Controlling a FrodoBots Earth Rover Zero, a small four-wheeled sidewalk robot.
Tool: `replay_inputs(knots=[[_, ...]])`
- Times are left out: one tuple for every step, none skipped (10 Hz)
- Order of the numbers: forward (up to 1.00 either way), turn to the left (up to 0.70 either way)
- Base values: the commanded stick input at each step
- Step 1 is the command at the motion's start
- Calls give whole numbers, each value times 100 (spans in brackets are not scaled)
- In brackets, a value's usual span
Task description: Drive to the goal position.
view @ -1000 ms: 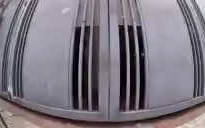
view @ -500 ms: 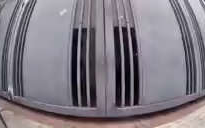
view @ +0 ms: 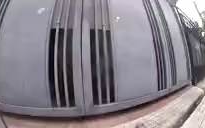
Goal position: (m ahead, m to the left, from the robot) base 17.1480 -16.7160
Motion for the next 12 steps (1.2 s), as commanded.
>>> replay_inputs(knots=[[3,0],[-45,0],[-45,0],[-45,0],[-45,0],[-45,0],[-45,0],[-45,0],[-45,0],[-45,0],[-43,0],[-21,-2]])
